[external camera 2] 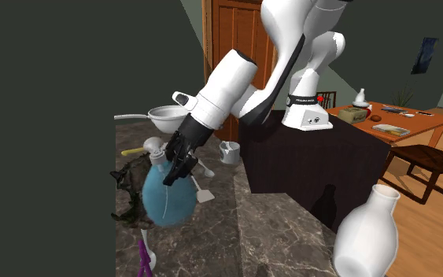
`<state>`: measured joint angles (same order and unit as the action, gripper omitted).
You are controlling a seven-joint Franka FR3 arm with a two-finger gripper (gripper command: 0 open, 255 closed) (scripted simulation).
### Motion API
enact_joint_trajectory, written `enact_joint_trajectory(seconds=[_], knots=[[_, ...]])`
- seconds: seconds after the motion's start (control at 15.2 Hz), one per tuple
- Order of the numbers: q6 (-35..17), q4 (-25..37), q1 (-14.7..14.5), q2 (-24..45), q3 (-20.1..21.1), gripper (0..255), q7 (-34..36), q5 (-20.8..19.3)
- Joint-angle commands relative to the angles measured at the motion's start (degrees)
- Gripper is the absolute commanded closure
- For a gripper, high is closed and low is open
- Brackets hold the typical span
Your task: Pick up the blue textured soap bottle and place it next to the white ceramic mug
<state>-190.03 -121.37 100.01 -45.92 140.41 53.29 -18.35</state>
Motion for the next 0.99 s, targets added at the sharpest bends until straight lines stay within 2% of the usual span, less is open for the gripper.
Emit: enact_joint_trajectory(seconds=[0.0,0.92], knots=[[0.96,-0.39,-0.15,1.61,-0.24,255,-0.45,-0.43],[8.18,-3.19,-2.53,12.9,-2.94,255,-3.67,-2.95]])
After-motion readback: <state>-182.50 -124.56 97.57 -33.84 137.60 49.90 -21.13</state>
